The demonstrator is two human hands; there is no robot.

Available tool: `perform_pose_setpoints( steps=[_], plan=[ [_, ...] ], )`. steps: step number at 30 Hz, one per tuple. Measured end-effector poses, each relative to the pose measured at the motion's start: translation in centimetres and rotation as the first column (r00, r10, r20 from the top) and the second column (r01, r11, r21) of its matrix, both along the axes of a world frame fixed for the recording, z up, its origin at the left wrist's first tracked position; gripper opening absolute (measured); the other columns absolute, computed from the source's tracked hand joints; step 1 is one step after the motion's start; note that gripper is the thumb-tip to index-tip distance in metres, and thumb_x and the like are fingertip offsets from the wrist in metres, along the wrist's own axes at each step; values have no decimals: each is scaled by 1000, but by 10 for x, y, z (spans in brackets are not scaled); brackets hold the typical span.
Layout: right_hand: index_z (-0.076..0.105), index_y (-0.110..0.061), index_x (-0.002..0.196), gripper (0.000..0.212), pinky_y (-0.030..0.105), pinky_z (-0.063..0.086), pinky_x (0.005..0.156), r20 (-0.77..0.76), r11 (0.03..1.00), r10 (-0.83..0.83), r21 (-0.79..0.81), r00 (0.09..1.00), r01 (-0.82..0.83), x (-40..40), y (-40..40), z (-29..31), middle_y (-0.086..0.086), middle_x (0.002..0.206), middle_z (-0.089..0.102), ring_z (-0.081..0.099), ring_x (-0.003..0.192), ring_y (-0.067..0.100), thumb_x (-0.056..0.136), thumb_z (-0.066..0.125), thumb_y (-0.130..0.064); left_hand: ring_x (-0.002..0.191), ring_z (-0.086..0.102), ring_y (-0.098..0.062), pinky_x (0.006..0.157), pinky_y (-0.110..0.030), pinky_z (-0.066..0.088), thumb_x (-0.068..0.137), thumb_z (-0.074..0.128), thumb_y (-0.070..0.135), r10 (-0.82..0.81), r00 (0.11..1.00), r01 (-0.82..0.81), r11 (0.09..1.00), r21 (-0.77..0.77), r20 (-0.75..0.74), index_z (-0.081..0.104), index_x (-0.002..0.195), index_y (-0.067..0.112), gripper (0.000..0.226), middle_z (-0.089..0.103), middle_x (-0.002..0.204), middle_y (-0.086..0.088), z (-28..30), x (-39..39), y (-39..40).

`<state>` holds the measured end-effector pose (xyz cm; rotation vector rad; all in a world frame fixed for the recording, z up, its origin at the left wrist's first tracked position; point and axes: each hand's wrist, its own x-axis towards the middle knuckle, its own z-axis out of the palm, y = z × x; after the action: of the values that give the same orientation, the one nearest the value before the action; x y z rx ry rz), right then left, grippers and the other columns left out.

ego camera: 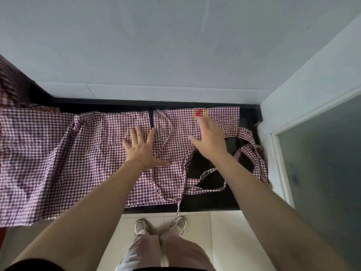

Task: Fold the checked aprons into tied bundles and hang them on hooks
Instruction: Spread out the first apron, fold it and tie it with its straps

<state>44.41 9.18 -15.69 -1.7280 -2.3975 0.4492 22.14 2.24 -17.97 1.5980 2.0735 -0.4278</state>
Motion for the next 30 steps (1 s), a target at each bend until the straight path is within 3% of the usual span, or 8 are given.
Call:
perform_pose_setpoints(
  steps=[3, 7, 11, 15, 19, 22, 26, 30],
  plan=[
    [18, -31, 157, 87, 53, 13, 122, 130, 945, 235, -263, 963, -195, -11, -21, -26, 5, 167, 11, 7, 153, 27, 88, 56, -67, 148, -22, -41, 117, -66, 2, 54, 60, 93, -6, 1000, 6, 1000, -9, -7, -23, 153, 33, 143, -28, 160, -19, 1, -2, 0],
    [3, -38, 159, 84, 50, -1, 122, 206, 957, 116, -286, 972, -54, 21, -27, -37, -2, 167, -10, -10, 154, 23, 92, 44, -70, 148, -23, -40, 117, -65, 1, 55, 59, 93, -13, 1000, 12, 1000, -19, -16, -25, 153, 33, 142, -30, 159, -18, 1, -4, -1],
    [17, -29, 158, 60, 49, 11, 122, 251, 963, -99, -220, 963, 156, 63, -22, -28, 1, 167, 8, 3, 154, 23, 104, 42, -42, 148, -22, -42, 117, -65, 1, 54, 60, 92, -25, 1000, 25, 999, -23, -8, -25, 153, 33, 143, -29, 159, -19, 3, -3, -1],
    [52, -12, 133, 36, 41, 37, 112, 154, 970, -223, -67, 963, 235, 56, -20, -7, 8, 138, 52, 44, 131, 26, 98, 54, -17, 150, -12, -44, 116, -64, 6, 61, 65, 85, -7, 1000, 7, 1000, -22, -20, -13, 156, 30, 135, -16, 163, -21, 11, 4, 3],
    [63, -8, 110, 17, 34, 48, 89, -38, 980, -182, -86, 982, 179, 19, -32, 9, 6, 114, 56, 52, 106, 21, 95, 56, -13, 124, 46, -25, 103, -41, 42, 89, 65, 48, -58, 998, 49, 954, 297, 22, 57, 126, 26, 43, 50, 136, -7, 20, 11, -8],
    [68, -7, 99, 15, 34, 52, 84, -171, 956, -175, -263, 970, 126, -2, -43, 14, 4, 106, 60, 57, 97, 19, 98, 55, -14, 84, 59, -15, 67, -29, 48, 95, 57, 27, 66, 969, -128, 958, 257, 236, 67, 95, 22, 11, 66, 99, 2, 21, 13, -16],
    [67, -10, 113, 23, 35, 55, 90, -378, 716, -559, -669, 738, 199, -21, -46, 31, 5, 104, 71, 67, 97, 21, 101, 55, -25, 89, 66, -13, 81, -25, 53, 87, 75, 22, 235, 626, -412, 909, 60, 744, 74, 87, 22, 2, 71, 91, 5, 45, 13, -14],
    [62, -8, 117, 28, 38, 60, 86, -391, 394, -836, -916, 385, -77, -28, -45, 57, 12, 105, 72, 73, 92, 24, 98, 63, -28, 89, 67, -8, 80, -20, 51, 86, 76, 29, 99, 630, 40, 986, -160, 771, 76, 88, 28, 3, 74, 90, 10, 77, 23, -28]
  ],
)
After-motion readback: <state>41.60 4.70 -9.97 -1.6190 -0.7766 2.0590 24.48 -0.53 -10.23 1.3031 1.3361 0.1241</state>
